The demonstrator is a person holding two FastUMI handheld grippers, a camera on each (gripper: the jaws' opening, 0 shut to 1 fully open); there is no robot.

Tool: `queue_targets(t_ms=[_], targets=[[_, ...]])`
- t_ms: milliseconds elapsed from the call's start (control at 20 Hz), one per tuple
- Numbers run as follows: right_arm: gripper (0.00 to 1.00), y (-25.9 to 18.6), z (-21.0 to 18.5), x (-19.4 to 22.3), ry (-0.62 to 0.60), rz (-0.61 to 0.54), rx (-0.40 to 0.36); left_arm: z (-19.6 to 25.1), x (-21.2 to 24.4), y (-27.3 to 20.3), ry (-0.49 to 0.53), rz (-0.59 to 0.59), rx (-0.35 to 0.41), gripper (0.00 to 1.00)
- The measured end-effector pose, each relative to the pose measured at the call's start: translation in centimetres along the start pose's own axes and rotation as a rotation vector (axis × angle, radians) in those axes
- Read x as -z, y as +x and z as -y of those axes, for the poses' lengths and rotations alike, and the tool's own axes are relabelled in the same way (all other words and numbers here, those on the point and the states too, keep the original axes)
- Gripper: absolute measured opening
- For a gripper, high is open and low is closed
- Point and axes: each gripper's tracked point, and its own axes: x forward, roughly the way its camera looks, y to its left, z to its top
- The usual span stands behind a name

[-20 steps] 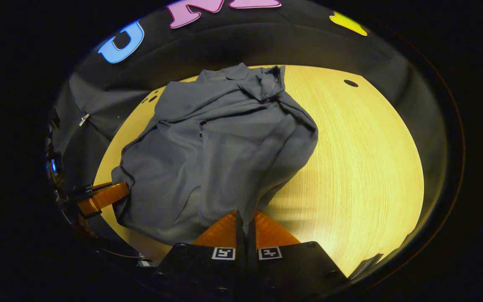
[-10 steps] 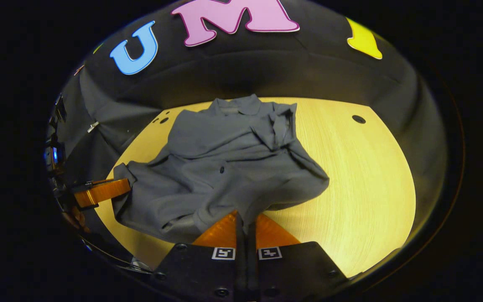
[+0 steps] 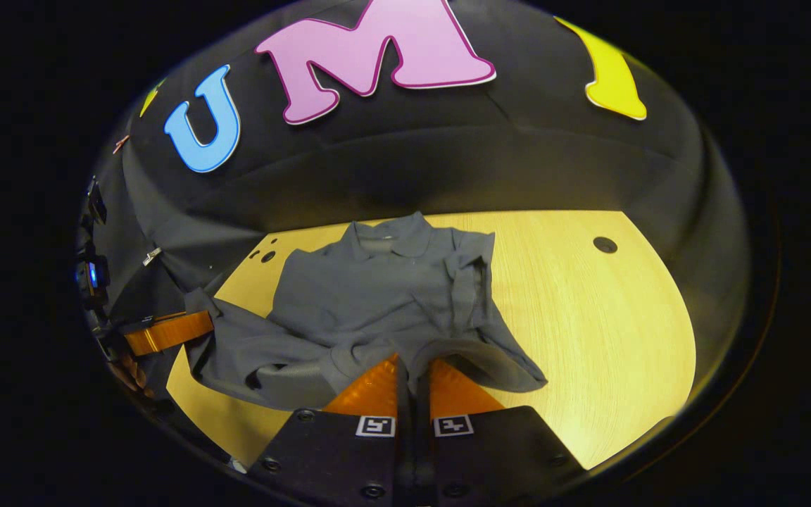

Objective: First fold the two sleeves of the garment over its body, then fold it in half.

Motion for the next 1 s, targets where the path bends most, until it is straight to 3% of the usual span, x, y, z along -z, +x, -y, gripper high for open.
queue_targets(t_ms=[600,1000], targets=[[0.05,7.6,0.9,-9.4,-0.044,0.132,0.012,-3.2,-7.2,9.1,-0.044,0.068,0.005,0.07],[0.05,14.3,2.1,-10.7,-0.088,0.147,0.038,-5.8,-7.4,16.8,-0.080,0.040,0.000,0.07]])
